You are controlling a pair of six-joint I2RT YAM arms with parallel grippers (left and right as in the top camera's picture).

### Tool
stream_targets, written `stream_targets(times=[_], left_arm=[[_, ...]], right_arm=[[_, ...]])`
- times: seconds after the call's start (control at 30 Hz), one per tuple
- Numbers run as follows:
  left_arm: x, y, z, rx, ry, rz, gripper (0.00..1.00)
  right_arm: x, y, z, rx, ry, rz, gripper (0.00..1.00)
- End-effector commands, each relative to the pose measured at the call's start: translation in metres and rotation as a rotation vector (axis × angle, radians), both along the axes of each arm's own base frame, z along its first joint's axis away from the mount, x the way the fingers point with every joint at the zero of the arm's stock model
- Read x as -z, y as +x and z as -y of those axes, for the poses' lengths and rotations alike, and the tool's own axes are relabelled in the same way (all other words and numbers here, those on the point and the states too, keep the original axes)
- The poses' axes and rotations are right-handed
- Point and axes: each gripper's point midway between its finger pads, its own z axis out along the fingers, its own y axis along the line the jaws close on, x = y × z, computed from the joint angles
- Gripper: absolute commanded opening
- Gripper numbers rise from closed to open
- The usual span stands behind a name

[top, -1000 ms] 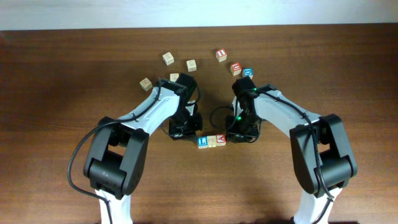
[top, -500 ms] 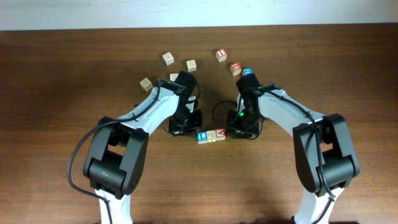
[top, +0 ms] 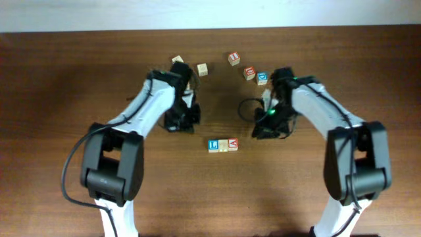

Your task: Rotate 3 blocks

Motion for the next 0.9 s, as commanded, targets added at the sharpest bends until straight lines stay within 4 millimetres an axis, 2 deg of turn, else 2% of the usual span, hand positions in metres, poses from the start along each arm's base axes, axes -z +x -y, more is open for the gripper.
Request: stream_targets(times=[0.0, 0.07, 0.1, 0.13, 0.17, 0.2, 0.23, 0.3, 0.33, 0.4, 0.47, 0.53, 0.67, 0.8, 0.87], left_arm=[[-0.058, 0.027, -0.003, 0.167, -0.069, 0.107, 0.0], [-0.083, 0.025, 0.006, 0.193, -0.132, 0.116, 0.0], [-0.086, 0.013, 0.005, 0.193, -0.131, 0.075, 0.0], [-0.085, 0.003, 0.005, 0.192, -0.125, 0.039, 0.0], [-0.086, -0.002, 0.009, 0.177, -0.13, 0.044, 0.0], [-0.091, -0.001, 0.015, 0.153, -0.138, 0.122, 0.0], [-0.095, -0.002, 0.012, 0.116, -0.136, 0.188, 0.0], [-0.078, -0.009, 0.006, 0.026, -0.141, 0.229, 0.0], [-0.059, -0.013, 0.006, -0.016, -0.143, 0.215, 0.0], [-0.027, -0.024, 0.012, -0.018, -0.182, 0.196, 0.0], [-0.013, -0.033, 0.014, -0.022, -0.174, 0.182, 0.0], [0.004, -0.044, 0.01, -0.055, -0.129, 0.151, 0.0], [0.011, -0.044, 0.012, -0.098, -0.134, 0.153, 0.0], [0.012, -0.045, 0.027, -0.034, -0.148, 0.179, 0.0], [0.012, -0.045, 0.028, -0.028, -0.15, 0.182, 0.0]], right_arm=[[-0.088, 0.02, 0.013, -0.019, 0.167, 0.243, 0.07], [-0.119, 0.006, 0.023, -0.035, 0.215, 0.3, 0.04], [-0.126, -0.003, 0.024, -0.053, 0.217, 0.32, 0.04], [-0.124, -0.009, 0.021, -0.056, 0.226, 0.333, 0.05], [-0.113, -0.013, 0.019, -0.026, 0.237, 0.328, 0.05], [-0.092, -0.016, 0.019, 0.017, 0.243, 0.31, 0.05], [-0.078, -0.018, 0.019, 0.033, 0.242, 0.299, 0.05], [-0.06, -0.014, 0.018, 0.072, 0.195, 0.292, 0.04], [-0.052, -0.014, 0.017, 0.073, 0.152, 0.279, 0.04], [-0.035, -0.013, 0.001, 0.062, 0.092, 0.247, 0.05], [-0.017, -0.01, -0.011, 0.057, 0.06, 0.226, 0.04], [0.001, -0.006, -0.013, 0.065, 0.046, 0.199, 0.04], [0.023, -0.009, -0.015, 0.052, 0.03, 0.152, 0.05], [0.022, -0.009, -0.02, 0.039, 0.044, 0.158, 0.05], [0.022, -0.009, -0.025, 0.026, 0.051, 0.167, 0.04]])
